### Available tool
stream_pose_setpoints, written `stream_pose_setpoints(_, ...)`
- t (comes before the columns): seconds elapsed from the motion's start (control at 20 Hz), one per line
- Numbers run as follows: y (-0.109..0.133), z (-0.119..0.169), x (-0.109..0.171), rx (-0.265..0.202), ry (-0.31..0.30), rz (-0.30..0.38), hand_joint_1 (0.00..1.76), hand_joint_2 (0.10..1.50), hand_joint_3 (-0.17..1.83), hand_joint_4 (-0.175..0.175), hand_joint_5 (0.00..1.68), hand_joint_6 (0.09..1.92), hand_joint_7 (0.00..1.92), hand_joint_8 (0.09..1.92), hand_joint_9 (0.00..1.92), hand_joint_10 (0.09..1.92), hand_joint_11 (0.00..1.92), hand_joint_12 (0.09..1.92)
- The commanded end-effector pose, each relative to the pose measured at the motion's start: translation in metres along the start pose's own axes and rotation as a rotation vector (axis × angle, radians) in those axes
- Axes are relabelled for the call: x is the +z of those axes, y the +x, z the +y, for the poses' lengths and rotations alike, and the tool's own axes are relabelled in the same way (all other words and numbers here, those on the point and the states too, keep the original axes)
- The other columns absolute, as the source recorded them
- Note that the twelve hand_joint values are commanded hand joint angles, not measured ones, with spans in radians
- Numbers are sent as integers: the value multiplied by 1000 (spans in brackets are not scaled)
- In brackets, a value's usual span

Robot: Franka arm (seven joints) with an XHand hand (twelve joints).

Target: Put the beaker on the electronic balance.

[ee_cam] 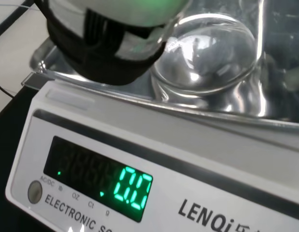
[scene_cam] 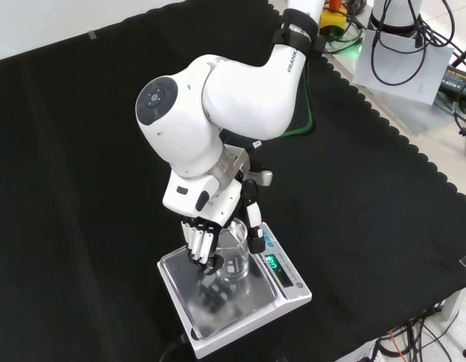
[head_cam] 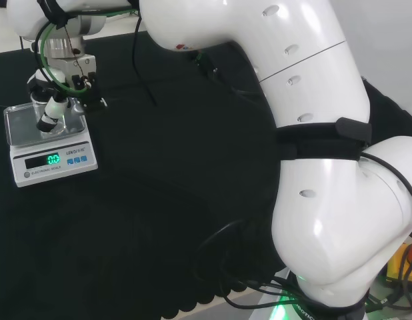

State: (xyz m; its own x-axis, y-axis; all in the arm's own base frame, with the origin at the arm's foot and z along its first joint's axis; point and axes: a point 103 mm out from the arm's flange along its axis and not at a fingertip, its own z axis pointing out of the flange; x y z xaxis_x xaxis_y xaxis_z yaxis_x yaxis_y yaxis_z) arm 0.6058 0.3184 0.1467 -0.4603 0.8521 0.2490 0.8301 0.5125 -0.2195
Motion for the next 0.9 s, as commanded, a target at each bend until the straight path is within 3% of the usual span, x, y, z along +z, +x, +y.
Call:
stream_pose_setpoints(0.05, -4, -4, -6, -9, 8, -16, 1088, 507, 989, -18, 265, 976, 589, 1198, 806, 995, 726, 1279)
stream_pose_setpoints(0.2, -6, -6, -7, -7, 6, -15, 988, 498, 841, 4, 187, 452, 467, 1074, 652, 938, 520, 1356)
stream_pose_setpoints(0.4, -6, -7, -13, -6, -16, -7, 850, 543, 629, 23, 128, 129, 262, 942, 466, 924, 287, 1450)
stream_pose_setpoints(0.6, -11, -12, -32, 3, -66, 5, 781, 572, 522, 36, 80, 87, 95, 854, 344, 929, 143, 1497)
stream_pose_setpoints(0.9, -35, -36, -68, 41, -129, -6, 740, 583, 475, 44, 58, 87, 48, 822, 296, 927, 84, 1515)
